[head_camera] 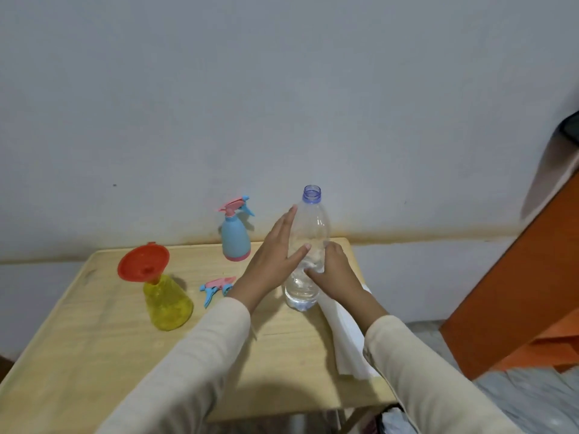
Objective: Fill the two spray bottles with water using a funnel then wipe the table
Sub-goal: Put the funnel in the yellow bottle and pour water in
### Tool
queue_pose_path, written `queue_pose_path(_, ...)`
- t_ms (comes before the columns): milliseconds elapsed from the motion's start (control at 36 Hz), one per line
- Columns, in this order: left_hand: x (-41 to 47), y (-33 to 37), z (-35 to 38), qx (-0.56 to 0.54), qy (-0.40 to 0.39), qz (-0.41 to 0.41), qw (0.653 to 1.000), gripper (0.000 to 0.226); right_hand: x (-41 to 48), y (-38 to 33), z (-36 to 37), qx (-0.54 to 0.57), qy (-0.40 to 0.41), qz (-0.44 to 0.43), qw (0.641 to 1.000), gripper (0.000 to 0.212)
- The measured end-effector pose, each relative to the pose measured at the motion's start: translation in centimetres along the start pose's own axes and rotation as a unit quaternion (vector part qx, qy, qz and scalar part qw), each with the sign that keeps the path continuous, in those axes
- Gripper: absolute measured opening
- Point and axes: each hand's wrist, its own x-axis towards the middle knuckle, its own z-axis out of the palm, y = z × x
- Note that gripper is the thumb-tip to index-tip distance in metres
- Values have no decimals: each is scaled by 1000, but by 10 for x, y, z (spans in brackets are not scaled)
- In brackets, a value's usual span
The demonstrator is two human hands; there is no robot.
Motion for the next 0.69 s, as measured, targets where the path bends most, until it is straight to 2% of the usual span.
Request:
queue_pose_path(111,-2,10,-11,66,-13,-7,998,73,-8,-16,-19,-59,-42,23,997,51)
queue_pose_path(361,-38,25,-37,172,-14,-69,983,56,-33,-40,-17,-142,-75,-36,986,34)
queue_pose_path(500,-75,-1,-62,218,-2,-129,967,52,-41,-70,7,-136,-87,-75,984,45)
queue_pose_path(694,-115,-50,-121,242,57,-206,946,55,-36,-123,52,-93,-100,-142,980,50)
